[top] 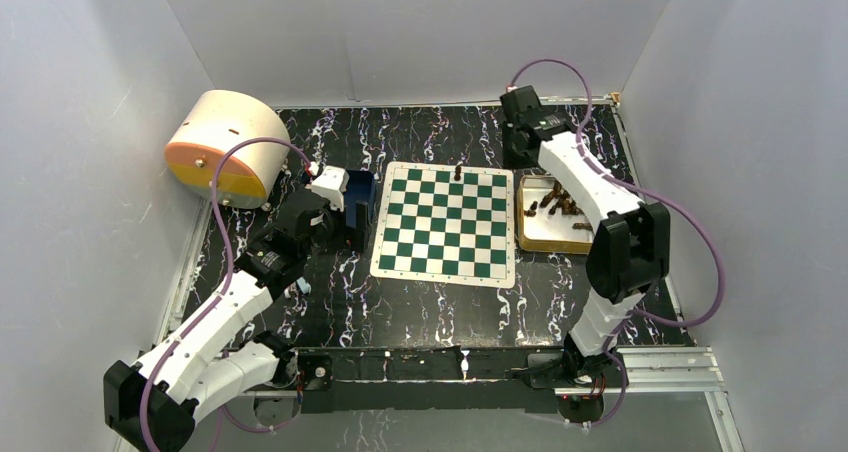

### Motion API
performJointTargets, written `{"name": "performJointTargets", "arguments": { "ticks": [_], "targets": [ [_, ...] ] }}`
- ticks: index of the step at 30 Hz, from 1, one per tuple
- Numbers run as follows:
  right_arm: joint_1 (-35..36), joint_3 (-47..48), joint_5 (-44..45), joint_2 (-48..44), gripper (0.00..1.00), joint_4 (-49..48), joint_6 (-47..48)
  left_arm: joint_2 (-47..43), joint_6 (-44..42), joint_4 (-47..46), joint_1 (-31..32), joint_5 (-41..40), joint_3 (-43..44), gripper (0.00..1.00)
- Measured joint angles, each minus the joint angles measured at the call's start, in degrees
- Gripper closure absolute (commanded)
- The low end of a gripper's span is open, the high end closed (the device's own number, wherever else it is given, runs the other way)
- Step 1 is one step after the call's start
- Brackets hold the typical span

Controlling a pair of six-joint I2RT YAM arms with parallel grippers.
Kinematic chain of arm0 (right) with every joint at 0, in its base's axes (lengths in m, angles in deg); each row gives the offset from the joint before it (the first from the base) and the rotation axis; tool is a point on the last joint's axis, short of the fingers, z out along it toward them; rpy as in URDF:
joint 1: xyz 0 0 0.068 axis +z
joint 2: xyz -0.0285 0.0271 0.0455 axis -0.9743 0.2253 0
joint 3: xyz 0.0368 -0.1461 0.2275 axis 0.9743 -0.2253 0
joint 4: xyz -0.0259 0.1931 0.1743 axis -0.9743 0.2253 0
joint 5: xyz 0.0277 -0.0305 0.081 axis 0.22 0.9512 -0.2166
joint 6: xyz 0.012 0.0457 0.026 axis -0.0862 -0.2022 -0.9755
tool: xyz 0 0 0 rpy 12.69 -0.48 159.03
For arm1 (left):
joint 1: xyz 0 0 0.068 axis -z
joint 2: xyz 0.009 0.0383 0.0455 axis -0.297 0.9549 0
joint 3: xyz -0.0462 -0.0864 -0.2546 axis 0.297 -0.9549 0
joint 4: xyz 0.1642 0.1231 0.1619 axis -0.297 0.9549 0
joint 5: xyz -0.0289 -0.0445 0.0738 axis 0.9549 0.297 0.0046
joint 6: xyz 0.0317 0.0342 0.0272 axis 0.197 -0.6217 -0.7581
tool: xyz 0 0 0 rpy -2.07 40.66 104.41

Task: Set up the chess pieces on the board
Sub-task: Pick up the chess piece from the storage box.

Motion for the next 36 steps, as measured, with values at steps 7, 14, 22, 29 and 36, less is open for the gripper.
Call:
{"name": "performJointTargets", "arguments": {
  "ticks": [7,14,22,29,36],
  "targets": [
    [-7.2,-12.5,0.8,-4.3,0.62,-5.3,-0.1,-0.7,0.0,0.0,0.0,0.0,-0.3,0.06],
    [-14.1,-15.3,-2.8,-2.1,0.56,-10.2,-0.2,-0.9,0.0,0.1,0.0,-0.1,-0.3,0.06],
    [-15.7,-16.1,-4.0,1.8,0.58,-12.0,-0.4,-0.9,0.0,0.1,0.0,-0.1,-0.3,0.06],
    [-15.7,-16.2,-4.0,3.1,0.6,-12.0,-1.4,-0.9,0.0,0.1,0.0,-0.1,-0.3,0.06],
    [-15.7,-16.4,-4.0,3.4,0.62,-12.0,-2.1,-0.9,0.0,0.1,0.0,-0.1,-0.3,0.06]
  ]
}}
